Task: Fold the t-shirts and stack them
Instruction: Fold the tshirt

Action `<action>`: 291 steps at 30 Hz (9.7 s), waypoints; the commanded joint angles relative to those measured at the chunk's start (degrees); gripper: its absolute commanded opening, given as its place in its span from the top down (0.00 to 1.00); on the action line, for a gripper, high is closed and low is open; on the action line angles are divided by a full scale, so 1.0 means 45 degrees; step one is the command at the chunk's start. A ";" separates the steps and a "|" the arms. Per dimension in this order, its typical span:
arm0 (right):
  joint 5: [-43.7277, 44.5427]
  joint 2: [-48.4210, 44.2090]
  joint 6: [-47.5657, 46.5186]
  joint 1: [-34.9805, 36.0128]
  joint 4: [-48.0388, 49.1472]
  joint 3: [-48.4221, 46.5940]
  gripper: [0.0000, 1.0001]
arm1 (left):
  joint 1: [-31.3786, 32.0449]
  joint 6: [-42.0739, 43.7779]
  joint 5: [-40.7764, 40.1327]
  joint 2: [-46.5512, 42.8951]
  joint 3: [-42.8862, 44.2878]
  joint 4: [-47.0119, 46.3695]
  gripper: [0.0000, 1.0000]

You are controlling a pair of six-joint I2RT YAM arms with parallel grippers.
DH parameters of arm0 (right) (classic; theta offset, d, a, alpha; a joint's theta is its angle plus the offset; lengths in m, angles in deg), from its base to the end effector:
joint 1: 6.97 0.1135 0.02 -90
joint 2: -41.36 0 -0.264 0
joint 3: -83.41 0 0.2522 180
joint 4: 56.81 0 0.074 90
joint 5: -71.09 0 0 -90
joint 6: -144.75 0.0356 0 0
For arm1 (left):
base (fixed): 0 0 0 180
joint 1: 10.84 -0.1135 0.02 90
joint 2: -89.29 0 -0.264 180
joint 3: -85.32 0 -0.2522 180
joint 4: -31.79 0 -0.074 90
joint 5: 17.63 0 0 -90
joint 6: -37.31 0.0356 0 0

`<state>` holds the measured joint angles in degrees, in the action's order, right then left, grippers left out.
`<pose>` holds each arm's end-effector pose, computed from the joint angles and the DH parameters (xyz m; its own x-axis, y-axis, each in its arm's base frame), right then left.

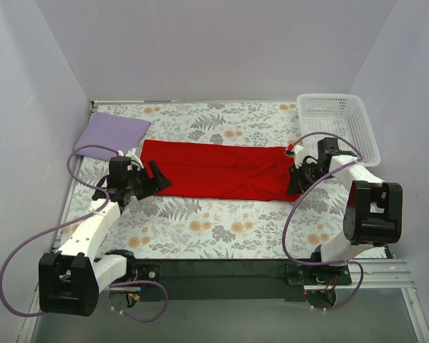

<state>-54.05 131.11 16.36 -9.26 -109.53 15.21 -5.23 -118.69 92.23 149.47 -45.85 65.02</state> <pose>0.2820 0.0092 0.1856 -0.6773 -0.4812 -0.5565 -0.6939 0.6692 0.2659 0.2103 -0.0328 0.2175 -0.5881 -0.8056 -0.0719 -0.5028 0.4338 -0.7477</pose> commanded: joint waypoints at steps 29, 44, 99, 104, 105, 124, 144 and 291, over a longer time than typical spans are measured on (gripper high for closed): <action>0.1577 -0.1001 -0.3812 -0.0996 -0.1674 0.1901 0.99 | 0.0199 -0.0901 -0.0917 0.2739 0.0293 0.0714 0.44; 0.2045 -0.1215 -0.4066 -0.1016 -0.1947 0.2097 0.98 | 0.0199 -0.0510 -0.0683 0.1022 0.0273 0.0382 0.38; 0.2085 0.5914 0.1012 0.1308 -0.0307 -0.6830 0.51 | 0.0434 -0.0138 0.1622 -0.1050 -0.0332 -0.1044 0.35; 0.1968 0.5992 0.0954 0.1406 -0.0288 -0.6537 0.51 | 0.0434 -0.0119 0.1583 -0.1030 -0.0332 -0.1044 0.35; 0.1968 0.6011 0.0973 0.1445 -0.0249 -0.6420 0.51 | 0.0434 -0.0119 0.1583 -0.1011 -0.0332 -0.1044 0.35; 0.2065 0.5445 0.0856 0.1601 -0.0248 -0.7103 0.91 | 0.0492 -0.0139 0.1486 -0.1030 -0.0332 -0.1044 0.35; 0.1733 0.4838 0.0543 0.1699 0.0201 -0.6771 0.84 | 0.0512 -0.0119 0.1486 -0.0972 -0.0332 -0.1024 0.35; -0.5883 -0.6254 -0.1605 -0.2148 0.1705 0.2507 0.27 | 0.5785 0.4588 0.3692 1.4607 1.3140 -0.2237 0.29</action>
<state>-75.33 103.64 7.88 -18.39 -102.14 26.43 19.75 -99.55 109.21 212.77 7.79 53.28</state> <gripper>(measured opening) 0.733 0.714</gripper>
